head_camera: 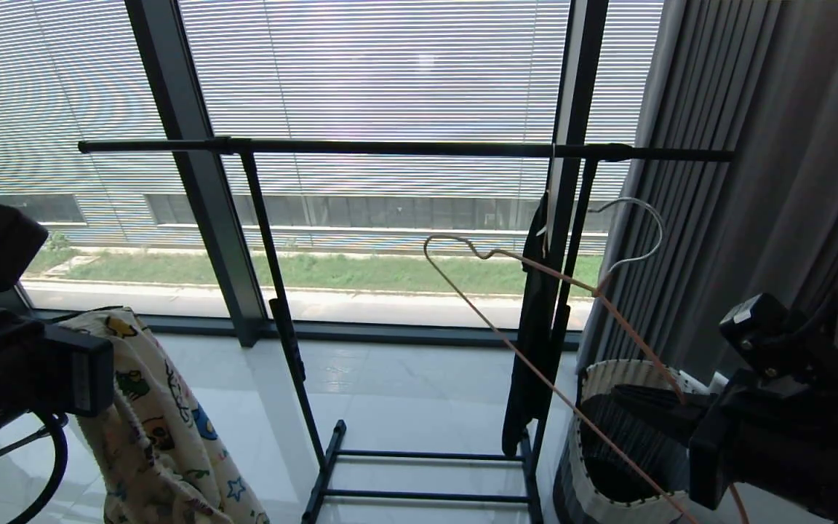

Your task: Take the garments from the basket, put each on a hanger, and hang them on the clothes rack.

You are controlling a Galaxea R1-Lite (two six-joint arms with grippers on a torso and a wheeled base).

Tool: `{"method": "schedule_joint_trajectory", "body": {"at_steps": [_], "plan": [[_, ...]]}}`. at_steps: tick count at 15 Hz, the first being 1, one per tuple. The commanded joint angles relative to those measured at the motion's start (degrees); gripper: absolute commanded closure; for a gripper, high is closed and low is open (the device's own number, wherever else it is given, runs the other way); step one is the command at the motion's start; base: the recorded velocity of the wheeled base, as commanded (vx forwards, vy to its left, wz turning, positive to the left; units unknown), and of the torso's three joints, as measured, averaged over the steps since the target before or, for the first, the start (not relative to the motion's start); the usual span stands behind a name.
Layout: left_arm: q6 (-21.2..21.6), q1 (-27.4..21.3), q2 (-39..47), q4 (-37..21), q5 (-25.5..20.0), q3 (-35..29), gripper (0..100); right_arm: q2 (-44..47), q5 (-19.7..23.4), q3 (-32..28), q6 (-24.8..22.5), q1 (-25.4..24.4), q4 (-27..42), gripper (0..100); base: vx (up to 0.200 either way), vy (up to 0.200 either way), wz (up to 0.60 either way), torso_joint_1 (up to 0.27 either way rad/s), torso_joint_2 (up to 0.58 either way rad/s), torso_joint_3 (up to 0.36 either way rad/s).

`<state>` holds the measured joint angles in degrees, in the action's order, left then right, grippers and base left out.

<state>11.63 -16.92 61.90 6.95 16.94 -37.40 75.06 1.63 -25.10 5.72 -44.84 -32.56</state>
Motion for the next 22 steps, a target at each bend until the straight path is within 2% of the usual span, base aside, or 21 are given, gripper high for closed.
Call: {"method": "schedule_joint_trajectory", "body": {"at_steps": [1,3,5,7,8,16,18,21,22], "plan": [[-0.2,-0.6,8.4,2.8,0.2,-2.3,100,0.1,0.3,1.1,0.5,-9.0,0.0,100,0.000,0.000,0.00,0.000,0.00,0.000],[-1.3,-0.6,13.2,2.9,0.3,-5.8,100,0.1,0.3,1.9,1.5,-13.3,0.0,100,0.000,0.000,0.00,0.000,0.00,0.000],[-5.9,-0.7,16.8,2.9,1.2,-10.0,100,0.2,0.3,1.9,1.7,-15.8,0.0,100,0.000,0.000,0.00,0.000,0.00,0.000],[-12.9,-3.2,21.4,2.9,5.6,-15.2,100,1.6,0.3,1.6,1.8,-18.5,-0.1,100,0.000,0.000,0.00,0.000,0.00,0.000],[-14.4,-4.3,22.3,2.8,6.3,-16.2,100,2.7,0.3,1.4,1.8,-19.1,-0.2,100,0.000,0.000,0.00,0.000,0.00,0.000],[-14.8,-7.2,23.8,2.9,8.3,-16.7,100,8.4,0.0,-2.1,1.9,-19.4,-2.4,100,0.000,0.000,0.00,0.000,0.00,0.000],[-15.1,-8.0,23.9,2.9,8.5,-16.7,100,10.3,-0.1,-3.3,3.2,-19.3,-3.1,100,0.000,0.000,0.00,0.000,0.00,0.000],[-15.4,-9.6,25.5,3.0,15.0,-16.8,100,15.6,-3.9,-6.7,5.7,-19.2,-6.9,100,0.000,0.000,0.00,0.000,0.00,0.000],[-16.8,-10.0,26.1,3.1,16.6,-17.4,100,17.6,-5.9,-7.9,6.2,-19.1,-7.4,100,0.000,0.000,0.00,0.000,0.00,0.000]]}}
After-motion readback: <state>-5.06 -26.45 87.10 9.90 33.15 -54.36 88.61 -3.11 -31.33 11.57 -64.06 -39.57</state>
